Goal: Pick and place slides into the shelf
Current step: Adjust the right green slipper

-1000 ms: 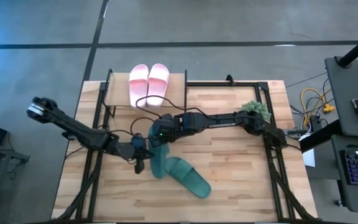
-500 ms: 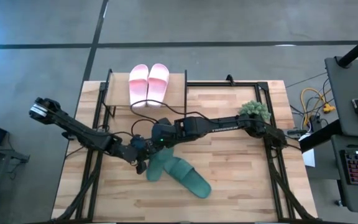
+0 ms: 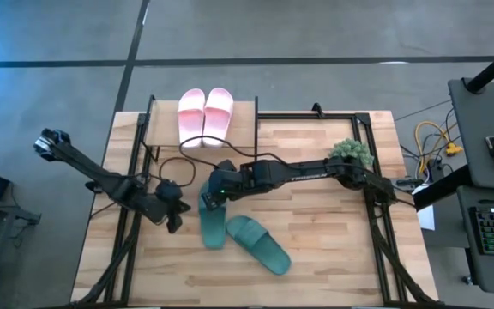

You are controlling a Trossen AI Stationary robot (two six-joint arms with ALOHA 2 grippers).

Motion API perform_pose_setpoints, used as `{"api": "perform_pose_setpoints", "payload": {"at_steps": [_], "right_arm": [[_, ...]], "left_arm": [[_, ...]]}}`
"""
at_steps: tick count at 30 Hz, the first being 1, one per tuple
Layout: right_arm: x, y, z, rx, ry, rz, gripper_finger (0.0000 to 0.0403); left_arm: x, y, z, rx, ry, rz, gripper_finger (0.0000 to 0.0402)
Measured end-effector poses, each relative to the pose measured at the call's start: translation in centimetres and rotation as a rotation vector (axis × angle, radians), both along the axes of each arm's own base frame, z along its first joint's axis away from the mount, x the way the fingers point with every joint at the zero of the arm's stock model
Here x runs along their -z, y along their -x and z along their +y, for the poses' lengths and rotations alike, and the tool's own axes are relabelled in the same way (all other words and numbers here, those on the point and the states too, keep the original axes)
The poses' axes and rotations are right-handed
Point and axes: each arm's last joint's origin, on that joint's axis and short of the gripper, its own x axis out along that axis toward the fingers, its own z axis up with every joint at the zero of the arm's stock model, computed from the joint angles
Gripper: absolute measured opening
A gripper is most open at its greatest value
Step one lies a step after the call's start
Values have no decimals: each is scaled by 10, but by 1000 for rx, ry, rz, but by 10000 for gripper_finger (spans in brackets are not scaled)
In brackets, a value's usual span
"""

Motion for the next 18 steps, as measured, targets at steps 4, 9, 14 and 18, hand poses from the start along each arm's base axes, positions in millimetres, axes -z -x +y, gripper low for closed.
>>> {"api": "perform_pose_setpoints", "payload": {"at_steps": [4, 9, 14, 18], "right_arm": [[-2, 2, 5, -27, 9, 12, 187], [-3, 14, 21, -140, 95, 106, 187], [2, 27, 35, -176, 186, 227, 187], [4, 34, 39, -162, 212, 292, 187]], "left_arm": [[-11, -1, -2, 14, 39, -110, 0], [-4, -15, -14, 145, -91, -94, 0], [9, -34, -25, 194, -252, 10, 0], [14, -47, -33, 210, -302, 58, 0]]}}
